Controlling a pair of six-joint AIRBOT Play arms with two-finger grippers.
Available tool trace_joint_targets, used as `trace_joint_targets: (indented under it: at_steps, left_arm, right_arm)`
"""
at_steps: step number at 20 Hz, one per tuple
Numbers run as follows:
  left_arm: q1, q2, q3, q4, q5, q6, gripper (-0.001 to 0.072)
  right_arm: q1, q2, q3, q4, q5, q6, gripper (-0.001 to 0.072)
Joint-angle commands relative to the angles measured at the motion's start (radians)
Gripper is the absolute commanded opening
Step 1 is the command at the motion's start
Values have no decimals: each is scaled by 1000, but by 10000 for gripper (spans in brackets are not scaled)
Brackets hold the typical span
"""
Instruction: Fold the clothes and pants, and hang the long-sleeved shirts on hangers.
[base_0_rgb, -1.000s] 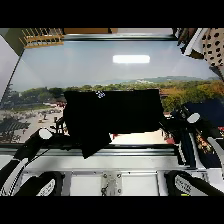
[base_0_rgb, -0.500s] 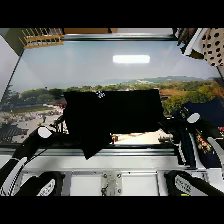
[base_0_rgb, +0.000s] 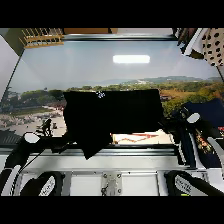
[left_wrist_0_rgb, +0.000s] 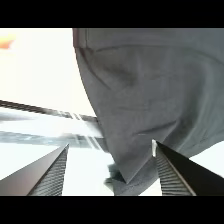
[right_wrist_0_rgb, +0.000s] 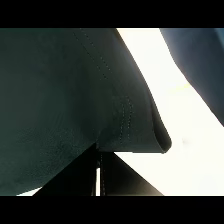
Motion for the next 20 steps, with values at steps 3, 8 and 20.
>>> trace_joint_targets:
  at_steps: [3, 8, 20]
  left_arm:
    - [-247, -189, 84, -74, 75, -3, 555]
    - [-312, -309, 187, -53, 53, 0, 6]
    - [-4, 223, 148, 167, -473, 7, 5]
  right_arm:
    - [1, 0, 0, 1, 1, 0, 14]
    - [1, 10, 4, 0, 29, -21, 13]
    - [4, 212, 35, -294, 523, -68, 13]
